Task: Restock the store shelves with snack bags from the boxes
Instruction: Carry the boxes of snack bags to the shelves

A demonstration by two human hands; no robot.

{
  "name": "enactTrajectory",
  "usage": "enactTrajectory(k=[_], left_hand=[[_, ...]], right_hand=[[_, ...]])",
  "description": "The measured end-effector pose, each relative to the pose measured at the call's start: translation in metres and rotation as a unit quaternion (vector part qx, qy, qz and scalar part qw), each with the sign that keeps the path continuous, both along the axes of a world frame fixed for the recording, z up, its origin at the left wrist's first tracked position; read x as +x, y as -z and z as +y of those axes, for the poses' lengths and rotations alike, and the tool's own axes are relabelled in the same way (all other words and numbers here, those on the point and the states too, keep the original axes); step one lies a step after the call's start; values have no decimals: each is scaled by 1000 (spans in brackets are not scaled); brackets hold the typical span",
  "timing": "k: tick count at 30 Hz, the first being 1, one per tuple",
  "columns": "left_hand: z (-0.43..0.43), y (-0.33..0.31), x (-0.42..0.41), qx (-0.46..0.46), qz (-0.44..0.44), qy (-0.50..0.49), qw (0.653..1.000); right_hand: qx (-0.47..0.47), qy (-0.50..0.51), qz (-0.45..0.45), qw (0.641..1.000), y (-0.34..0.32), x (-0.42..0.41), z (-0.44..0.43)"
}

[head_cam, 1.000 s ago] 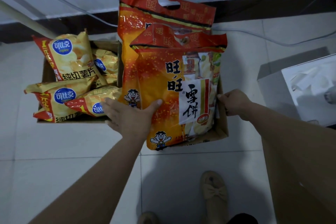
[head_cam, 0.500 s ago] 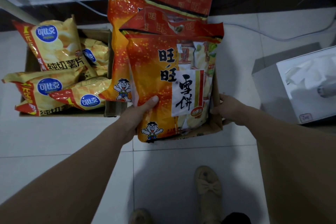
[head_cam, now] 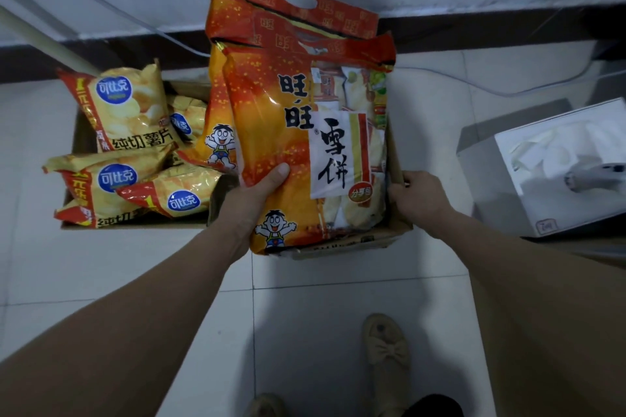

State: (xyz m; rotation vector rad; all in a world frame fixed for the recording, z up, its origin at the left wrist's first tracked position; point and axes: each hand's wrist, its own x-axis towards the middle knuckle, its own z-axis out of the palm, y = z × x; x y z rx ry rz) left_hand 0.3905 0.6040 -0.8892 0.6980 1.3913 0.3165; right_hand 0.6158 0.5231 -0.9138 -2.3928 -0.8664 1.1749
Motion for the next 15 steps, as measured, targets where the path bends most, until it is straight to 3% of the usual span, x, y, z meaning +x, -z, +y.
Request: enactTrajectory(k=[6, 15], left_hand=[[8, -25, -4, -2, -1, -34, 999], [0, -75, -20, 2, -12, -50, 999]], right_hand=[[15, -18, -50, 998, -31, -4, 7], [6, -37, -49, 998, -91, -17, -2]])
